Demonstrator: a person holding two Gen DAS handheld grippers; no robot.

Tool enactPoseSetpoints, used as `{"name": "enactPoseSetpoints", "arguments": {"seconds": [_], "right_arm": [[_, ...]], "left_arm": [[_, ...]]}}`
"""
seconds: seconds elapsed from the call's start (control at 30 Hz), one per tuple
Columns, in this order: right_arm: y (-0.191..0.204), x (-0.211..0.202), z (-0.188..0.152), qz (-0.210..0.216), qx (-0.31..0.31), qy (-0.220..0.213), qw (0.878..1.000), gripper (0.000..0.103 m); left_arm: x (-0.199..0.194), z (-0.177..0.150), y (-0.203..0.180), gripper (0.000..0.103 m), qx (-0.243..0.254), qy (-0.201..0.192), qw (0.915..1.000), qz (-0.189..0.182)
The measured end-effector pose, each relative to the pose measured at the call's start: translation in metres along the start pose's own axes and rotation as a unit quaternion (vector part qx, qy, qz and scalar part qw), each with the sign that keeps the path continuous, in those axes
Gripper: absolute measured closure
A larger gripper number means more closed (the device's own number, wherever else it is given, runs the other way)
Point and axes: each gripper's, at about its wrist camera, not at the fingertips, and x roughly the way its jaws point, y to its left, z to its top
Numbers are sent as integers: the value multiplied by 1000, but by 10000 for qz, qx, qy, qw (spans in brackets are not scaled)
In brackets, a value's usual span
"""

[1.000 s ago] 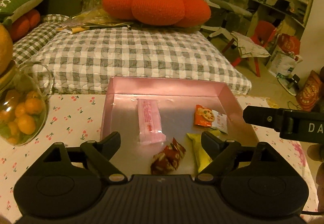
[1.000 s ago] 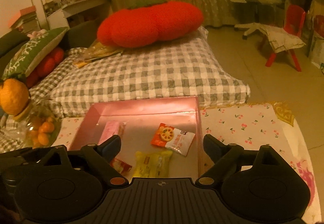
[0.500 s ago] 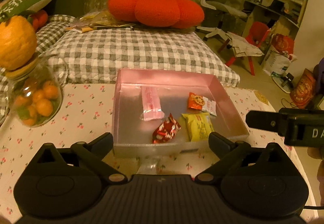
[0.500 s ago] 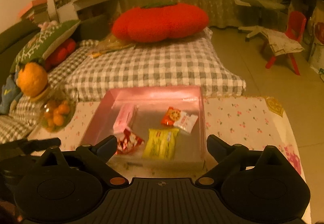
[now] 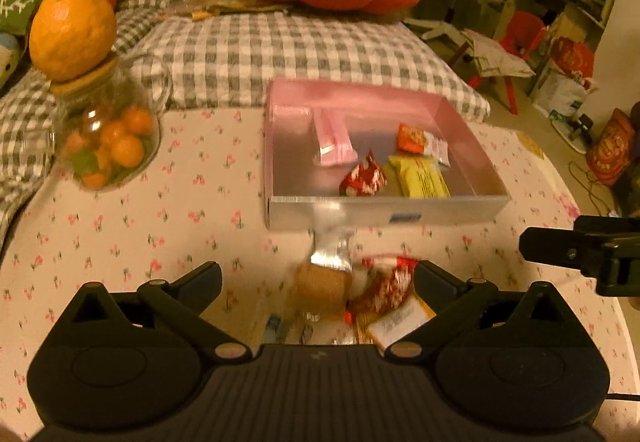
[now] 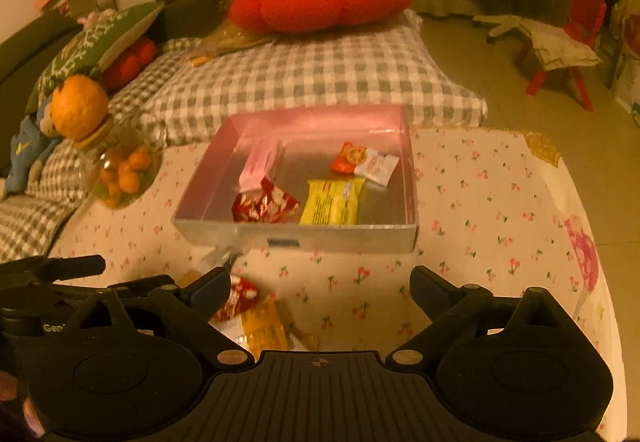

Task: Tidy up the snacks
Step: 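Withdraw both tools from the box toward the remaining snacks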

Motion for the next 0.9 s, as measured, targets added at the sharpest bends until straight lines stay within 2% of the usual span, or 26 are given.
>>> {"name": "enactPoseSetpoints", "arguments": {"seconds": [0.2, 0.37, 0.53, 0.73, 0.9], "right_arm": [[7, 3, -16, 3, -173, 102, 9998, 5], [12, 0, -27, -227, -399, -46, 9989, 5], [9, -3, -34, -177, -479, -129, 9986, 5], [3, -4, -47, -366, -662, -269, 9968, 5], [-5, 0, -57, -366, -692, -169, 9968, 5]], "left_arm": [[-2, -16, 4, 1, -42, 87, 9999, -51], [-7, -26, 6, 1, 10, 8, 9999, -165], [-11, -40, 12, 1, 18, 14, 9998, -192], [-12, -55, 19, 1, 156, 22, 9998, -152], [-7, -65, 19, 1, 313, 134, 9994, -84]]}}
